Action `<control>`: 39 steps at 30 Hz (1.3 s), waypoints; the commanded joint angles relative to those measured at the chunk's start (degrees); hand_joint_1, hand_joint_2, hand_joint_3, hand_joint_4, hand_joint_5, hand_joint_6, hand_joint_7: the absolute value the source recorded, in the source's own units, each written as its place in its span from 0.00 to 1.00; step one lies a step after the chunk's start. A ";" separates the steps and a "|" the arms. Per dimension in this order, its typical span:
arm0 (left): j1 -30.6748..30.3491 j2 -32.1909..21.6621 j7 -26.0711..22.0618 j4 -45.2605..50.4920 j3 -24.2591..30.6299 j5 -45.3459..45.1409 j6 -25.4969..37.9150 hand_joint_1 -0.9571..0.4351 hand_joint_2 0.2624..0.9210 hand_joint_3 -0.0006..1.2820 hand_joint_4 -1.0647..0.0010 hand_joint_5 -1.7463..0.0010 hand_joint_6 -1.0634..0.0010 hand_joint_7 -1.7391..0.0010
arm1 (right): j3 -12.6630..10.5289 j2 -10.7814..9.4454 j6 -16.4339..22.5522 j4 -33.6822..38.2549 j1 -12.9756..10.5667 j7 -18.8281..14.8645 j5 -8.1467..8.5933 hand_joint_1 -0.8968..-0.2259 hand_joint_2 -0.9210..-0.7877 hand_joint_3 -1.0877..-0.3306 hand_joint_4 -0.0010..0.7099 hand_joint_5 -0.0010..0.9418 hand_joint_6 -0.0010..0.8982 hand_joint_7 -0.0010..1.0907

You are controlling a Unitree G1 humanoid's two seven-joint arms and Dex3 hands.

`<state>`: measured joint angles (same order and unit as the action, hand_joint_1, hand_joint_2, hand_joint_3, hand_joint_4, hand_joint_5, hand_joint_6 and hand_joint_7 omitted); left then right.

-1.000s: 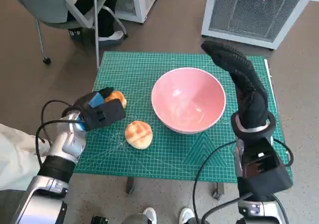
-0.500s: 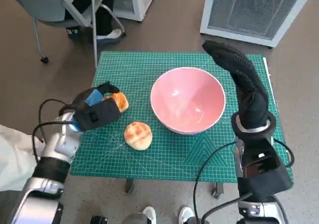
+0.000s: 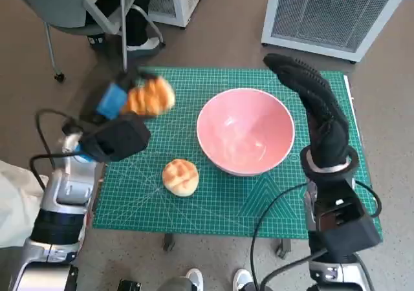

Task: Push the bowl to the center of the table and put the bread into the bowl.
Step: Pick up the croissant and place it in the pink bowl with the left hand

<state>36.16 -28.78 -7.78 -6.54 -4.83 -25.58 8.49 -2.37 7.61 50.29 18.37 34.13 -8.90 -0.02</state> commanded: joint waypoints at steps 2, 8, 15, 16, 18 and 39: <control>1.67 2.05 3.24 2.34 -2.07 -2.80 -2.14 0.69 1.00 0.02 0.30 0.33 0.38 0.39 | -0.22 -0.16 -0.63 0.05 -1.28 0.44 0.83 0.73 0.00 0.73 0.58 0.00 0.03 0.79; 3.29 3.80 3.22 1.03 -4.53 -2.59 -6.85 0.69 0.99 0.01 0.28 0.35 0.36 0.39 | -0.24 -0.34 -0.66 -0.17 -1.41 0.63 0.72 0.74 0.00 0.73 0.58 0.00 0.02 0.80; 5.82 6.19 -0.39 -3.40 -7.66 -0.75 -11.22 0.69 1.00 0.01 0.27 0.38 0.38 0.36 | -0.12 -0.42 -1.23 -1.31 -1.96 0.86 0.84 0.74 0.00 0.73 0.59 0.01 0.02 0.80; 6.12 6.45 -0.67 -4.02 -7.98 -0.71 -11.58 0.69 1.00 0.02 0.27 0.38 0.39 0.36 | -0.10 -0.42 -1.31 -1.44 -2.01 0.87 0.88 0.74 0.00 0.73 0.59 0.01 0.02 0.80; 6.96 7.28 -1.09 -5.91 -9.05 -0.99 -12.40 0.69 1.00 0.02 0.28 0.38 0.40 0.34 | -0.07 -0.43 -1.48 -1.85 -2.29 0.83 1.02 0.75 0.00 0.73 0.59 0.01 0.02 0.80; 16.24 8.88 -19.87 -30.03 -15.66 3.75 -26.09 0.57 1.00 0.10 0.77 0.93 0.71 0.83 | -0.91 -0.11 -3.35 -6.22 -5.19 2.94 -1.36 0.78 0.00 0.73 0.59 0.01 0.01 0.82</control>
<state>49.84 -18.98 -24.49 -34.68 -20.22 -22.88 -16.02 -2.98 7.52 47.75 12.63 30.43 -6.84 -0.47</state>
